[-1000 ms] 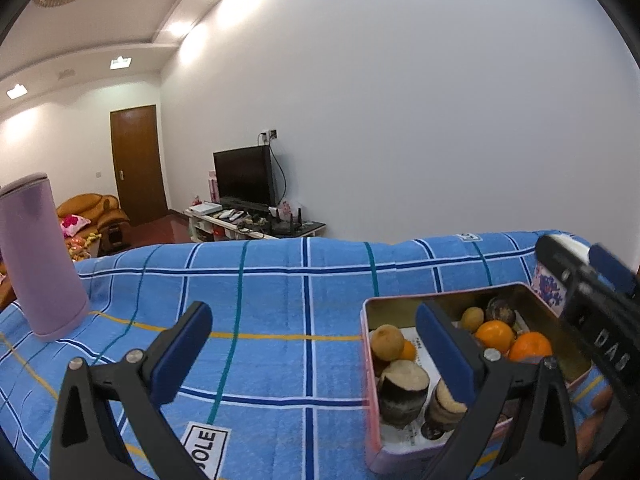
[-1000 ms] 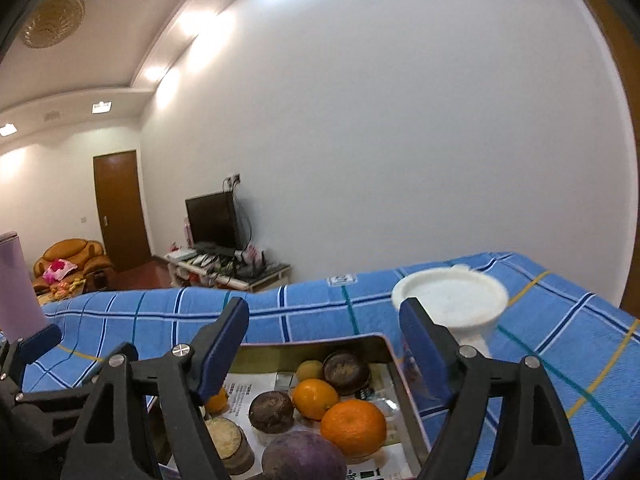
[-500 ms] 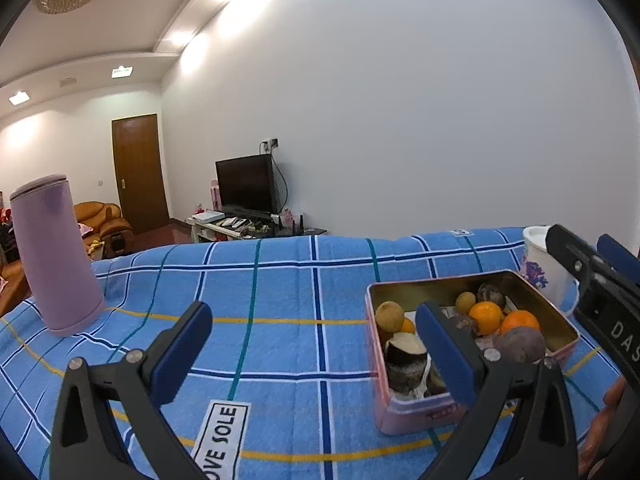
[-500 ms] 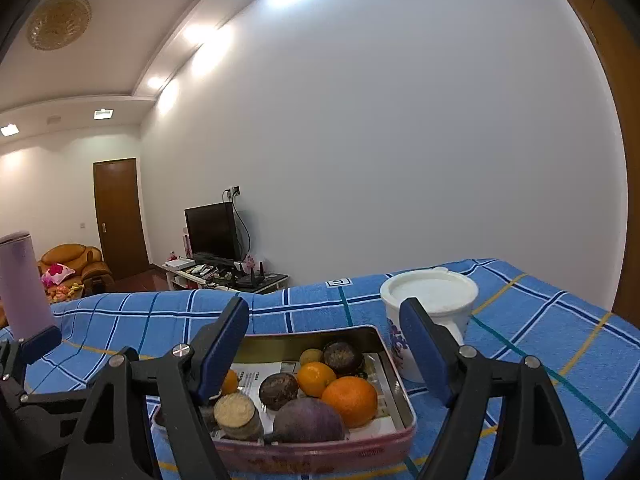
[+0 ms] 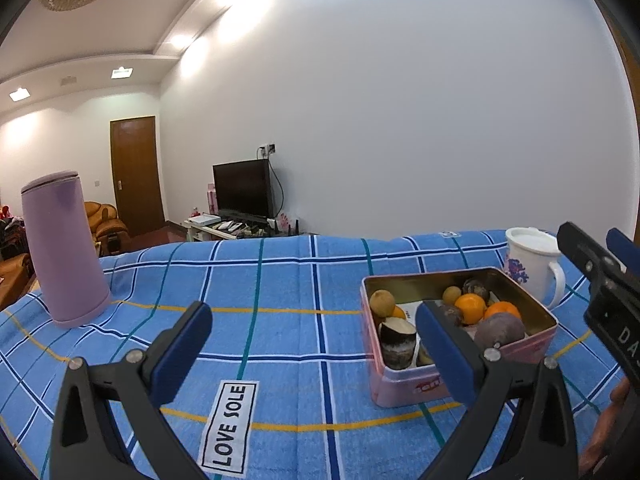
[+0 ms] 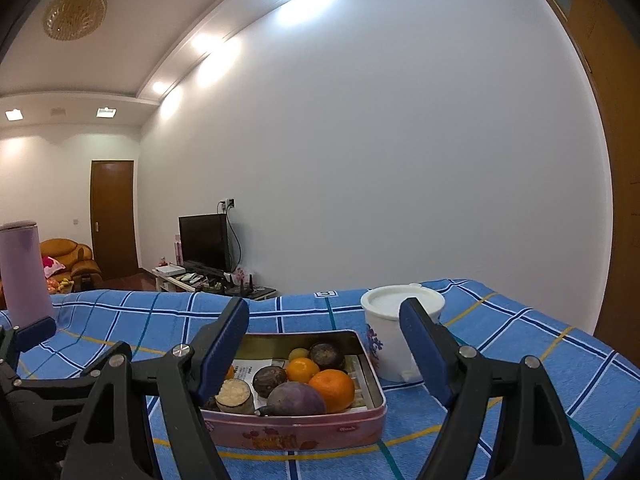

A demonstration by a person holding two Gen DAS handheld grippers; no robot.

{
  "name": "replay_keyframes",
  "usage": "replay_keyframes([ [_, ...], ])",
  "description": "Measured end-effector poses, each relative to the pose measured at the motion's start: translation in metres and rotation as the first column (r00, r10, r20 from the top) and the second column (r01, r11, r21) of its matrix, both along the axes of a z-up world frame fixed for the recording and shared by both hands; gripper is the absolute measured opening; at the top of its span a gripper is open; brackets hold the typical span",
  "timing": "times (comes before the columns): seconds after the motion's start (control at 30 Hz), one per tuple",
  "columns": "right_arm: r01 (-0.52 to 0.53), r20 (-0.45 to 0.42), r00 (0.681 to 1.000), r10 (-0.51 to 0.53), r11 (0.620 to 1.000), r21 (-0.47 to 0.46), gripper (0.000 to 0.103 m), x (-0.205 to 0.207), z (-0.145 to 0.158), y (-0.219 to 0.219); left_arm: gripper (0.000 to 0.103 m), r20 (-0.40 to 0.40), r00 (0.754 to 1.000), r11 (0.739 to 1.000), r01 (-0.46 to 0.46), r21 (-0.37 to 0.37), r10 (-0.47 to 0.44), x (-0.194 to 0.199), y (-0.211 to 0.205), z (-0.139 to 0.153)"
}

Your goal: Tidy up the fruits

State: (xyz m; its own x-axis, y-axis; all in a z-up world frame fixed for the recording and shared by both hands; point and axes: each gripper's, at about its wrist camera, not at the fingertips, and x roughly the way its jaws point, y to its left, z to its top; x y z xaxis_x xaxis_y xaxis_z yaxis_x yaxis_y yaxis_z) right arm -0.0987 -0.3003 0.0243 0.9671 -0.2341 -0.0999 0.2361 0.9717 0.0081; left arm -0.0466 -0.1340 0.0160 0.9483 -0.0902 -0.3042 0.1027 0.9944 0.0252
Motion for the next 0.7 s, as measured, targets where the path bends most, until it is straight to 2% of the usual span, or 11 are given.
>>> replay_keyframes([
  [0.7,0.016,0.016,1.0,-0.016,1.0,0.003,0.079,-0.0037,0.0017,0.0004,0.103,-0.012,1.0,1.0,-0.004,-0.003,0.004,0.0023,0.0028,0.0013],
])
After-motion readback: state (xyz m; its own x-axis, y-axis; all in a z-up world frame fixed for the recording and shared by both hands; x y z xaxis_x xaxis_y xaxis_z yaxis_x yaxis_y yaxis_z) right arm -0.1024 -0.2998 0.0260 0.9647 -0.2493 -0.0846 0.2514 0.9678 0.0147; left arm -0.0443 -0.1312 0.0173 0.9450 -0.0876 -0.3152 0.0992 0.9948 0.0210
